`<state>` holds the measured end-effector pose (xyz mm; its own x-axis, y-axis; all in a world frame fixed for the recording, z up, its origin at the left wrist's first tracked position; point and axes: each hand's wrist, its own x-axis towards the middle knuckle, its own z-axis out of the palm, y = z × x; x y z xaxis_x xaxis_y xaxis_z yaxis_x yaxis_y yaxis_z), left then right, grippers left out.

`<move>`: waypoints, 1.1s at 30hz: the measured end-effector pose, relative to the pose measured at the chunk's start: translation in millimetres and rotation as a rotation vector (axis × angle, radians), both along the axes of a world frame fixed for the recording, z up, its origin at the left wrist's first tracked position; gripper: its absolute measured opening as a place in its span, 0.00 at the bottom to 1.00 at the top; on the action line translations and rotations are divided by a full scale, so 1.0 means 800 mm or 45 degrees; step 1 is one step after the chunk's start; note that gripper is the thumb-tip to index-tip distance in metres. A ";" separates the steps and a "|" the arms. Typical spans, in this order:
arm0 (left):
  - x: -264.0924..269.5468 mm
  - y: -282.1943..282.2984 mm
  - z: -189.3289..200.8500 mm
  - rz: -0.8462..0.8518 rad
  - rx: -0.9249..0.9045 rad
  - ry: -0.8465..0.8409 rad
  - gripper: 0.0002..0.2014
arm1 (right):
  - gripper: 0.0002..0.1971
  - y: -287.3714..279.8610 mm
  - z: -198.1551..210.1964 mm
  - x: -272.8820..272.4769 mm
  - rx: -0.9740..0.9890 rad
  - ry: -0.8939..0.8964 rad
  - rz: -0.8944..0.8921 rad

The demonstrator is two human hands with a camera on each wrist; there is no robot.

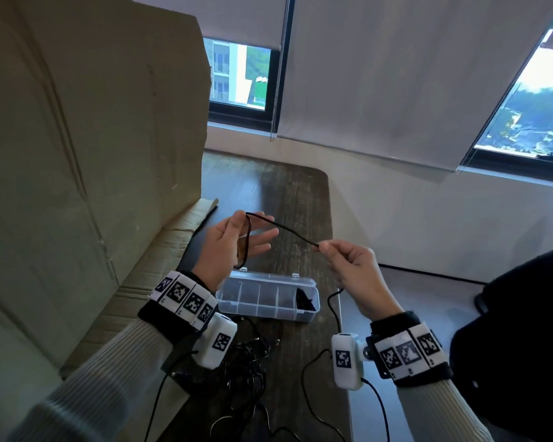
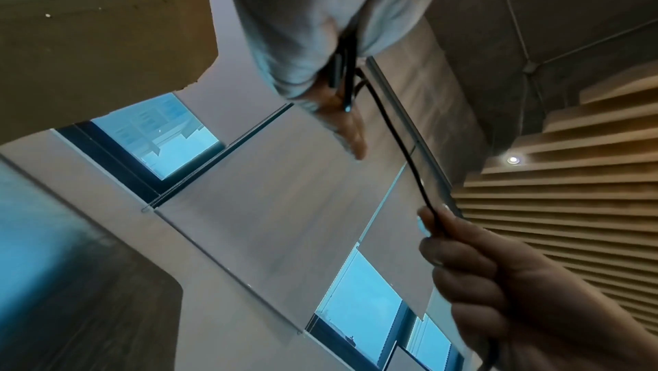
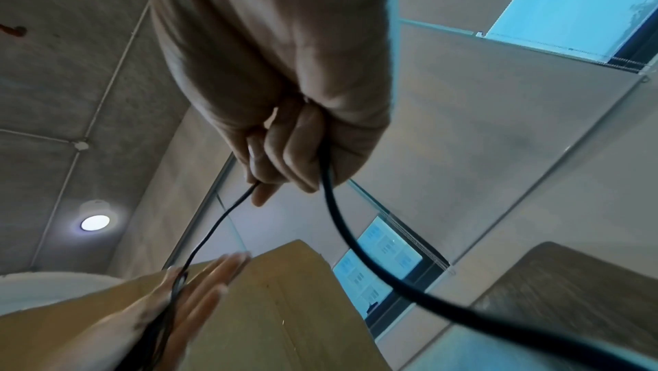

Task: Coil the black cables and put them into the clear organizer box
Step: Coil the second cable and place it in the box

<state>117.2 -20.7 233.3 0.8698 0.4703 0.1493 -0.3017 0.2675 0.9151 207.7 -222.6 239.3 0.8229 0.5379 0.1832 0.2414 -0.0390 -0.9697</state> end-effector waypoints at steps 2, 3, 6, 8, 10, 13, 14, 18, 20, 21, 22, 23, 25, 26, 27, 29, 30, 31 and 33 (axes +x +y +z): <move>0.002 0.003 0.001 -0.006 -0.119 -0.010 0.20 | 0.10 0.007 -0.014 -0.007 -0.009 0.066 0.080; 0.003 0.006 0.002 -0.019 -0.153 -0.020 0.21 | 0.11 0.011 -0.023 -0.011 -0.031 0.096 0.127; 0.003 0.009 0.005 -0.091 -0.268 -0.079 0.21 | 0.14 0.023 -0.046 -0.027 -0.222 0.094 0.296; 0.003 0.008 0.005 -0.050 -0.318 -0.056 0.19 | 0.18 0.030 -0.058 -0.039 -0.383 0.103 0.410; 0.005 0.006 -0.001 0.059 -0.238 -0.009 0.17 | 0.19 0.035 -0.063 -0.048 -0.500 0.094 0.500; 0.009 0.012 -0.018 0.232 0.160 0.028 0.17 | 0.12 0.038 -0.057 -0.058 -0.595 -0.028 0.644; 0.009 0.016 -0.024 0.266 0.394 0.044 0.18 | 0.10 0.037 -0.051 -0.059 -0.603 -0.090 0.657; 0.001 0.021 -0.044 0.136 1.441 0.230 0.27 | 0.10 0.030 -0.026 -0.056 -0.521 -0.331 0.507; -0.002 0.013 -0.046 0.033 1.797 0.315 0.35 | 0.10 0.029 -0.013 -0.053 -0.442 -0.417 0.427; -0.003 0.008 -0.045 -0.021 1.848 0.316 0.38 | 0.10 0.029 -0.006 -0.050 -0.405 -0.461 0.397; -0.004 0.004 -0.044 -0.088 1.790 0.288 0.38 | 0.11 0.029 -0.001 -0.047 -0.366 -0.504 0.365; -0.005 0.001 -0.041 -0.167 1.667 0.246 0.34 | 0.10 0.028 0.000 -0.042 -0.325 -0.525 0.323; -0.007 -0.005 -0.031 -0.306 1.464 0.201 0.23 | 0.07 0.027 0.001 -0.031 -0.214 -0.459 0.196; -0.008 -0.007 -0.026 -0.341 1.425 0.191 0.20 | 0.03 0.026 -0.002 -0.025 -0.142 -0.381 0.131; -0.008 -0.008 -0.022 -0.365 1.373 0.182 0.18 | 0.00 0.024 -0.002 -0.021 -0.069 -0.311 0.076; -0.007 -0.007 -0.021 -0.368 1.155 0.160 0.18 | 0.05 0.021 -0.008 -0.013 0.017 -0.229 -0.006; -0.007 -0.006 -0.020 -0.356 1.032 0.151 0.18 | 0.06 0.019 -0.011 -0.010 0.038 -0.192 -0.019; -0.007 -0.006 -0.019 -0.333 0.924 0.133 0.18 | 0.07 0.019 -0.013 -0.008 0.051 -0.161 -0.014; -0.009 -0.008 -0.015 -0.254 0.708 0.072 0.18 | 0.06 0.019 -0.017 -0.008 0.069 -0.124 0.021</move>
